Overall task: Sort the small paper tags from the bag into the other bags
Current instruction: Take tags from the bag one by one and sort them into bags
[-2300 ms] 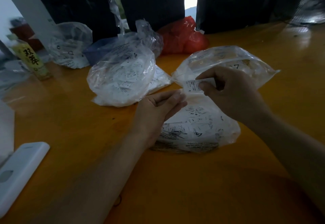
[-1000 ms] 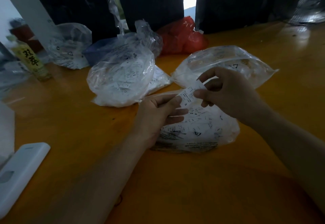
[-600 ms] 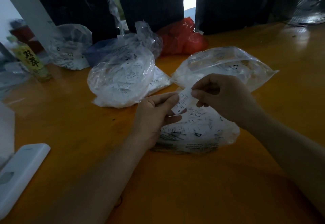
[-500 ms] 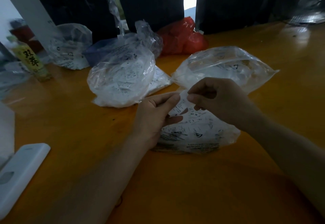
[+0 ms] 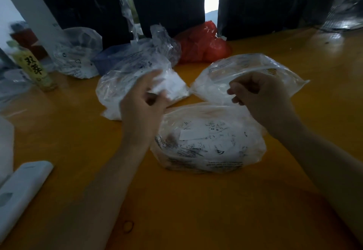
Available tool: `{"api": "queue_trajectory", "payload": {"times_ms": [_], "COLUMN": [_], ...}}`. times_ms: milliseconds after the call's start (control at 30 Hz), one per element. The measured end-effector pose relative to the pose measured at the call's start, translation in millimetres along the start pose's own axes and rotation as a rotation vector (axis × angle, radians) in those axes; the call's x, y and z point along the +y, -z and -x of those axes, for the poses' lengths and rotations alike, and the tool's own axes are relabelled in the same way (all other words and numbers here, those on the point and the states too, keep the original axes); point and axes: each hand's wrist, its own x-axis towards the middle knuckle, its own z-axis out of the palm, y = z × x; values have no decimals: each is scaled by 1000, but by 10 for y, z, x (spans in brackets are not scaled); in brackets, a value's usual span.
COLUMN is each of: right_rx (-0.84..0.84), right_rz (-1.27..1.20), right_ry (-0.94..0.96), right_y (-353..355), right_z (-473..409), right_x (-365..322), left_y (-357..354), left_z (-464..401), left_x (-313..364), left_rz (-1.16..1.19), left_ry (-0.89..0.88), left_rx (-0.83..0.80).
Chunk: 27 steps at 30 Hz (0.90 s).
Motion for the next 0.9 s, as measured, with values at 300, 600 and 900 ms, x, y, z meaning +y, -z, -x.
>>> {"api": "queue_trajectory", "payload": {"times_ms": [300, 600, 900], "right_rx": [99, -98, -362], "right_rz": [415, 774, 941], "right_ry": [85, 110, 51], "right_y": [62, 37, 75], "right_z": [-206, -331, -637], "right_x": [442, 543, 512], "left_y": [139, -168, -86], "left_z": [-704, -1065, -1140], "left_x": [-443, -532, -580], "left_rz": [-465, -957, -1101], "left_ry": [120, 159, 171], "left_rx": [-9, -473, -523]}}
